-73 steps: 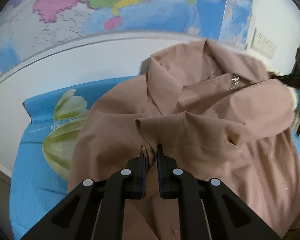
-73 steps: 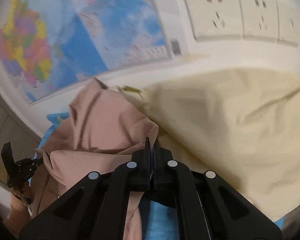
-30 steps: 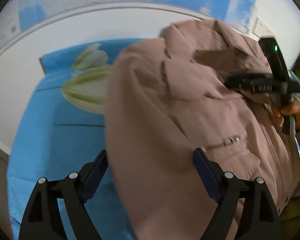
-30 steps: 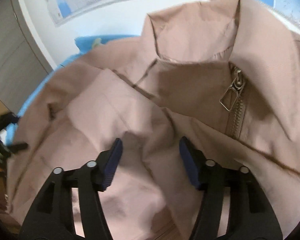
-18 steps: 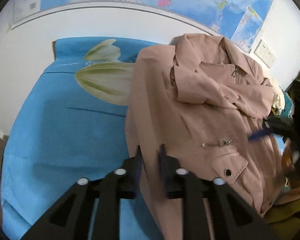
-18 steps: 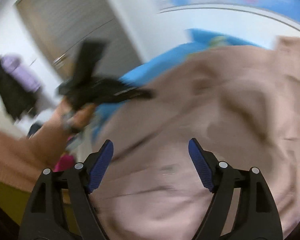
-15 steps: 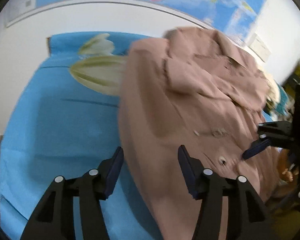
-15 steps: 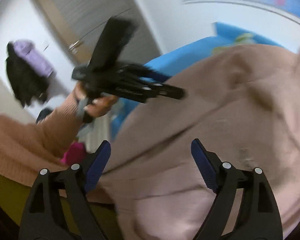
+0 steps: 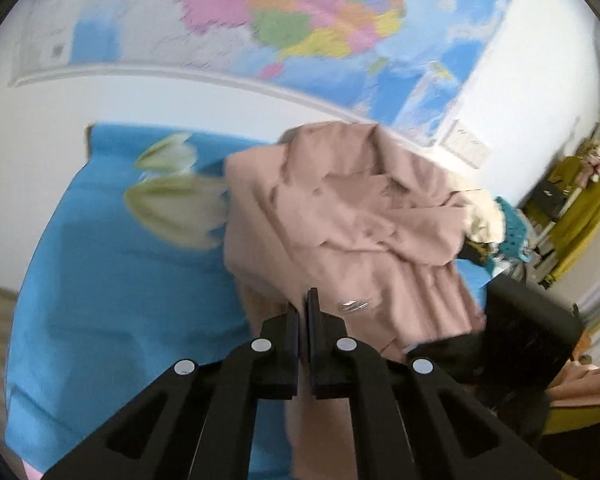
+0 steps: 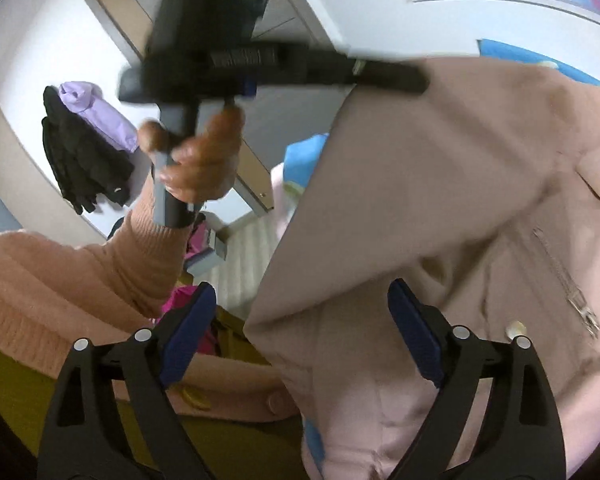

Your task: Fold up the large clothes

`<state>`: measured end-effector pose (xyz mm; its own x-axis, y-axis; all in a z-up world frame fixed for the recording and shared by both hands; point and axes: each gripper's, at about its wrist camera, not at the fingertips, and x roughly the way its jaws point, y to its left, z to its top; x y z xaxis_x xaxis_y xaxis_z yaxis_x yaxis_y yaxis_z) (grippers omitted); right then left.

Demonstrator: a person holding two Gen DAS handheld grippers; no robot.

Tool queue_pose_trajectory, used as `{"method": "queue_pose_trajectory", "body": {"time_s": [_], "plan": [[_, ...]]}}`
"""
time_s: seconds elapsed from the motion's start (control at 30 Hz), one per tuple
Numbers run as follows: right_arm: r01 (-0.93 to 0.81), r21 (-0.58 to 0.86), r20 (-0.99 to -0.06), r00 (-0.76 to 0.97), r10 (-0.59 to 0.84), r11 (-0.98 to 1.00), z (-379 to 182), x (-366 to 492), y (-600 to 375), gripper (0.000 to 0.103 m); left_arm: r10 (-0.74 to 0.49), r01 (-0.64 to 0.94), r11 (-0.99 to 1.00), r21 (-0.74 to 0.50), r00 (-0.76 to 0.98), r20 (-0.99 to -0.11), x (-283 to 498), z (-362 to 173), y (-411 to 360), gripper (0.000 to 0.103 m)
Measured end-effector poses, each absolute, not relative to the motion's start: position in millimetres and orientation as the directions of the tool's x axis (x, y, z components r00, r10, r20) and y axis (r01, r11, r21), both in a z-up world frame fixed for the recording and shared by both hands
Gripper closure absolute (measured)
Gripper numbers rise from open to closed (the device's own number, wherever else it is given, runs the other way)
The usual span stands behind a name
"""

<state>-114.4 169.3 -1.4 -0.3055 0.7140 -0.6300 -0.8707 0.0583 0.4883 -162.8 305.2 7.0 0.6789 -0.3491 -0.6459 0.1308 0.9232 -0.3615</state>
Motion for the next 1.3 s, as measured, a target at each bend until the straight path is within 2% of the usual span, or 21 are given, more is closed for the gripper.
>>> {"method": "queue_pose_trajectory", "body": {"time_s": [0.07,0.13,0.2,0.3,0.4,0.47,0.53,0.67,0.77,0.8,0.83,0.9,0.93,1.0,1.17,1.3], "plan": [[-0.875,0.478,-0.640,-0.292,0.711,0.071,-7,-116,180,0.039,-0.357,0.155,0.925,-0.348,0.670,-0.650,-153,13,294,0.101],[-0.867,0.494,-0.633,-0.302,0.713,0.071,-7,-115,181,0.085,-0.379,0.171,0.917,-0.360,0.651,-0.658,-143,13,282,0.101],[-0.849,0.524,-0.598,-0.304,0.742,0.075,5,-105,172,0.098,-0.389,0.183,0.914,-0.362,0.648,-0.655,-138,17,279,0.101],[-0.829,0.552,-0.523,-0.259,0.812,0.091,34,-82,143,0.099,-0.410,0.213,0.905,-0.369,0.671,-0.618,-132,32,275,0.097],[-0.832,0.535,-0.474,-0.154,0.867,0.146,70,-54,99,0.099,-0.409,0.222,0.902,-0.370,0.713,-0.569,-129,47,279,0.082],[-0.841,0.498,-0.482,-0.066,0.874,0.211,89,-35,66,0.099,-0.396,0.219,0.906,-0.362,0.740,-0.543,-125,50,281,0.070],[-0.829,0.476,-0.515,0.008,0.857,0.294,96,-19,41,0.099,-0.381,0.203,0.912,-0.356,0.737,-0.558,-115,43,279,0.069],[-0.758,0.436,-0.630,0.129,0.765,0.486,75,14,-1,0.092,-0.346,0.162,0.931,-0.328,0.680,-0.647,-93,6,270,0.069],[-0.640,0.411,-0.732,0.193,0.654,0.649,35,36,-26,0.067,-0.305,0.134,0.949,-0.285,0.618,-0.725,-78,-30,261,0.069],[-0.611,0.388,-0.759,0.212,0.615,0.690,25,41,-32,0.052,-0.280,0.121,0.958,-0.261,0.604,-0.747,-73,-39,260,0.069],[-0.577,0.381,-0.770,0.235,0.593,0.723,15,45,-43,0.042,-0.265,0.115,0.963,-0.245,0.586,-0.766,-69,-48,258,0.069],[-0.547,0.413,-0.753,0.244,0.611,0.728,6,38,-52,0.032,-0.245,0.108,0.968,-0.224,0.569,-0.785,-62,-58,258,0.069],[-0.548,0.411,-0.739,0.268,0.618,0.729,6,32,-57,0.020,-0.226,0.098,0.973,-0.208,0.572,-0.788,-59,-61,259,0.069],[-0.560,0.390,-0.707,0.326,0.627,0.731,13,18,-66,0.005,-0.226,0.092,0.973,-0.213,0.575,-0.786,-53,-63,263,0.068],[-0.633,0.314,-0.687,0.363,0.629,0.708,19,-18,-65,0.006,-0.202,0.092,0.979,-0.183,0.563,-0.801,-41,-69,259,0.067],[-0.708,0.166,-0.733,0.377,0.567,0.686,10,-43,-46,0.006,-0.198,0.102,0.980,-0.170,0.552,-0.810,-34,-74,248,0.067]]}}
